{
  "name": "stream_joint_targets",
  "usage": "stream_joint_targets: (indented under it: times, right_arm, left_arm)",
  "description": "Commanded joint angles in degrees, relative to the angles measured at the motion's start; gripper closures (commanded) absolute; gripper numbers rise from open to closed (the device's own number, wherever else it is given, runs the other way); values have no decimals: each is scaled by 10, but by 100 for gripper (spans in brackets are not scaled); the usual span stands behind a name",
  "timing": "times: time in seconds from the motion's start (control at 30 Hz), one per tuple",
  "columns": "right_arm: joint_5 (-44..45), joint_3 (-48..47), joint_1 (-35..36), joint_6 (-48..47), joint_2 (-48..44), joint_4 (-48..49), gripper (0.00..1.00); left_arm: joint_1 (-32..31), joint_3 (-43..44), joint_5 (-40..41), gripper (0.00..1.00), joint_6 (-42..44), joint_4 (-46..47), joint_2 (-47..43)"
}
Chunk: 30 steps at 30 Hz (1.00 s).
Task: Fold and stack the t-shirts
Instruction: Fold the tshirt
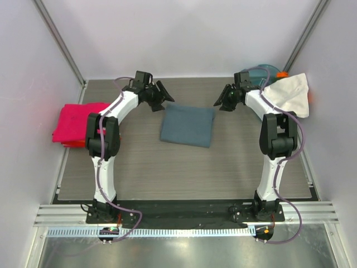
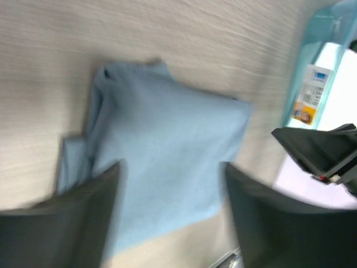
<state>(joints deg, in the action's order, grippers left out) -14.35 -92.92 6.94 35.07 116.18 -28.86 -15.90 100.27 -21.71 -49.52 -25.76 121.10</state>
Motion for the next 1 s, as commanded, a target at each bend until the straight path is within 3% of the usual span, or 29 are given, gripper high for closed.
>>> stream_joint_targets:
  times: [0.0, 0.03, 0.07, 0.37, 0.5, 0.73, 0.97]
  right_arm:
    - [-7, -32, -13, 10, 14, 35, 43]
    - [-7, -31, -14, 10, 14, 42, 38]
    - [-9, -22, -14, 10, 9, 47, 34]
    - [-66, 137, -13, -14, -61, 140, 37]
    - [-64, 174, -14, -13, -52, 159, 34]
    - [-92, 180, -8, -7, -17, 189, 32]
    - [-79, 158, 3, -4, 21, 196, 35]
  left_arm:
    - [10, 40, -18, 16, 3, 43, 39]
    - [10, 41, -13, 5, 6, 53, 39]
    - [10, 34, -9, 3, 15, 56, 38]
    - [10, -58, -10, 11, 54, 88, -15]
    - [10, -103, 8, 9, 71, 93, -22]
    - [9, -103, 16, 3, 86, 99, 2]
    - [7, -82, 5, 24, 75, 102, 41]
